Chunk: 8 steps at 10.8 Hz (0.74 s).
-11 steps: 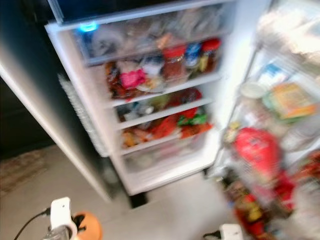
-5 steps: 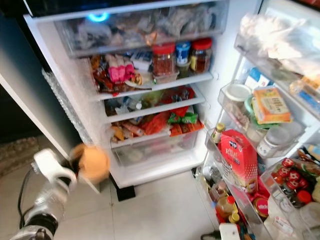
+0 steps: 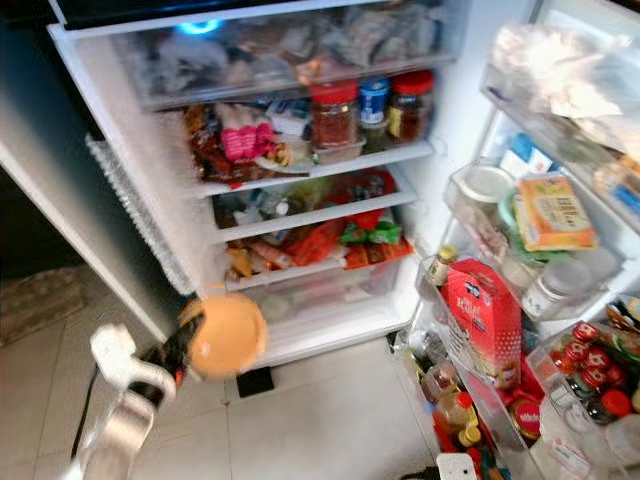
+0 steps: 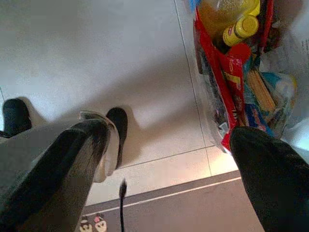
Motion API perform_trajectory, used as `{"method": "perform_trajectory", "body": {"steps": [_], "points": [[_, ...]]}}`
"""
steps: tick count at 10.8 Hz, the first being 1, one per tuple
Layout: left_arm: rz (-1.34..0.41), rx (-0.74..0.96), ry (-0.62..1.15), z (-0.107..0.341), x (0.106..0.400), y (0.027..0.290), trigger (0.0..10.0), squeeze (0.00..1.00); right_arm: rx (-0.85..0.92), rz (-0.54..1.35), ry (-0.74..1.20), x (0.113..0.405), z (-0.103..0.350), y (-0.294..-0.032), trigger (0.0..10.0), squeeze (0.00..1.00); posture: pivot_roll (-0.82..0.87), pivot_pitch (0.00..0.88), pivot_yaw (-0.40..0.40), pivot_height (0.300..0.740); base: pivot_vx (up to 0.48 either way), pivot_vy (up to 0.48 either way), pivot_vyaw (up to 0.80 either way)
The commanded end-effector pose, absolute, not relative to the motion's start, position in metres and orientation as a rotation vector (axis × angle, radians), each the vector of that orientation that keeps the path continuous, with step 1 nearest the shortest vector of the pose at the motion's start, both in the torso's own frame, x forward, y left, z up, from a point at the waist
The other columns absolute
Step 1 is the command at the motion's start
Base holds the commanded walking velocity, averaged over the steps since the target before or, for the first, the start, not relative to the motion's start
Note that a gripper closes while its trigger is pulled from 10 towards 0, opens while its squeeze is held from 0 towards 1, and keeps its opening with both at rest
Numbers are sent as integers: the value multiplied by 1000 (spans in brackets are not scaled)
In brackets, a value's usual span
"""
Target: Restocking fridge
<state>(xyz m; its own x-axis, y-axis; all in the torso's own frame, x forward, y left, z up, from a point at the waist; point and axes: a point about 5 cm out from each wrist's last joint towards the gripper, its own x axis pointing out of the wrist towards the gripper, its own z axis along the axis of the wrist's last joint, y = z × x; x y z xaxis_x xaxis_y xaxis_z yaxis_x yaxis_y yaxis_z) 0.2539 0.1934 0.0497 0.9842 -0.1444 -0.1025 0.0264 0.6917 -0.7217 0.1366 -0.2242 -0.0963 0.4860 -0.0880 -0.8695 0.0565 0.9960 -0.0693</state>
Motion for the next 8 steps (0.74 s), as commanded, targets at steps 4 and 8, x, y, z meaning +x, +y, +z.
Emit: {"method": "perform_trajectory", "body": {"steps": [4,8], "points": [[-220,-750,158,76,258,185,10000,0,-19,-99,1074,131,-98,-223,10000,0,-103,100,40,740,0,0,-156],[-247,-742,189,78,254,180,10000,0,-17,-78,1063,132,-98,-221,10000,0,-97,93,38,740,294,0,-188]]}}
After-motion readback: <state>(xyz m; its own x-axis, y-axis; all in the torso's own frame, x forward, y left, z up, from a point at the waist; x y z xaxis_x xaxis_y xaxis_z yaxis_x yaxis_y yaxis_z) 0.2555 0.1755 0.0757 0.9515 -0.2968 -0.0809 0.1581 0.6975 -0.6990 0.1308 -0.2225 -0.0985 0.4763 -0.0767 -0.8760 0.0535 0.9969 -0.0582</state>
